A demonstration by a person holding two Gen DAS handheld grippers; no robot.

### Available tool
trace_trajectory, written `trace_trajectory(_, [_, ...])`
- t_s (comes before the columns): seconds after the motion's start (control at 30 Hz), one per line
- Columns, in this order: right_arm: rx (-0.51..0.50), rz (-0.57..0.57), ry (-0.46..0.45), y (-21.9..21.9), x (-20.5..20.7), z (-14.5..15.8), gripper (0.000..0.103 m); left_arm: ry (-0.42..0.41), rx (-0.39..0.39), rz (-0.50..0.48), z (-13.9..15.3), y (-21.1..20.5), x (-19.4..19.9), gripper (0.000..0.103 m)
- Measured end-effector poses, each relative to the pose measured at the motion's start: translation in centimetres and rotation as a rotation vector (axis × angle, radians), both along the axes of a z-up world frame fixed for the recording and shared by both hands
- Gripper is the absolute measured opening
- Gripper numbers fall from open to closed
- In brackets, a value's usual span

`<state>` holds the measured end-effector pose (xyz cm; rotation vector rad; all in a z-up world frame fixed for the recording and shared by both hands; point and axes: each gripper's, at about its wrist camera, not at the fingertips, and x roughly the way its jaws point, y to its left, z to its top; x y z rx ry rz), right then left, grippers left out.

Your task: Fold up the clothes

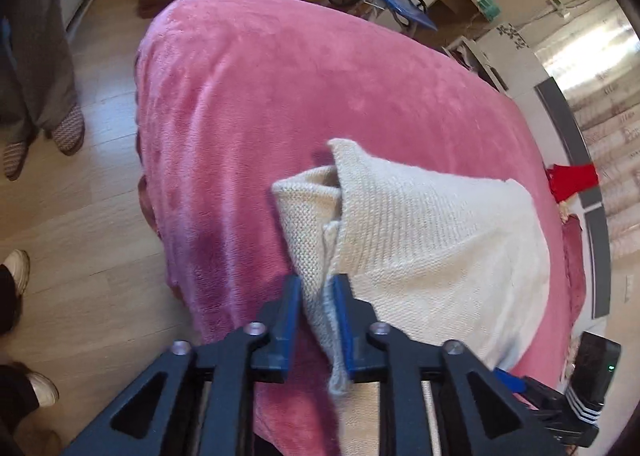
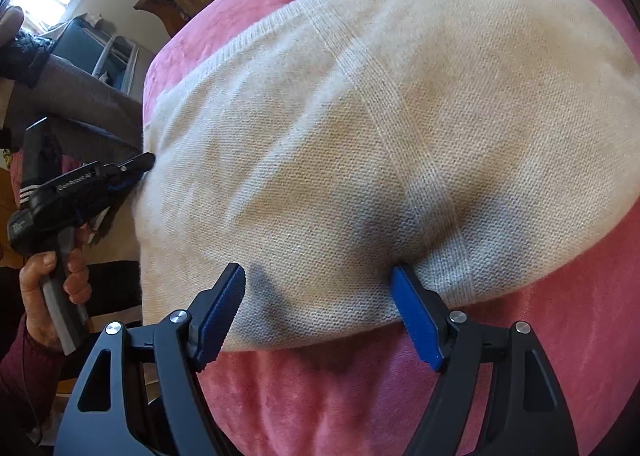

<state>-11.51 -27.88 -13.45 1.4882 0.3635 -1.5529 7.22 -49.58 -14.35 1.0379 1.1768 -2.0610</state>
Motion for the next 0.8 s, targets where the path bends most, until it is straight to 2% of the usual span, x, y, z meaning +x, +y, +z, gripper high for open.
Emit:
trace_trajectory(0.13, [-0.064,-0.047,0.049,0.7,-1.9,2.4,0.079,-0.049,-0.061,0.007,0.5,1.1,0.0,0.026])
trace_trajectory(0.17, [-0.069,-0.060,0.070,0.9,-2.4,2.6,0.079,-0.039,-0.086,-0.010,1.0,2.3,-0.1,0.027])
trace_trajectory(0.23, [-0.061,-0.084,0.081,1.5,-3.8,2.0,0.080,-0.018,-0.138,-0.045,2.0,4.6,-0.5,0.029])
trace_trajectory(0.3, [0.000,-0.097,0.103,1.4,-4.7,0.2,0.080,-0.005,-0.186,-0.080,2.7,6.8,-0.8,0.030])
trace_trajectory(0.4, [0.069,-0.084,0.108,1.7,-6.0,-2.1,0.080,-0.095,-0.152,-0.165,0.5,8.8,-1.3,0.031])
trace_trajectory(0.43, [0.063,-0.085,0.098,1.8,-6.2,-2.0,0.080,-0.112,-0.172,-0.164,0.4,9.1,-1.5,0.031])
trace_trajectory(0.53, [-0.027,-0.098,0.068,2.7,-6.8,0.1,0.080,-0.158,-0.239,-0.158,0.6,10.1,-2.0,0.034])
trace_trajectory(0.6, [-0.150,-0.096,0.107,4.0,-6.9,2.8,0.095,-0.140,-0.315,-0.138,2.7,10.7,-1.9,0.038])
trace_trajectory(0.67, [-0.236,-0.077,0.175,4.9,-6.6,5.1,0.103,-0.121,-0.391,-0.118,4.9,11.2,-1.8,0.038])
trace_trajectory(0.8, [-0.287,-0.085,0.233,4.4,-5.8,7.2,0.103,-0.082,-0.543,-0.078,9.3,12.4,-1.7,0.038])
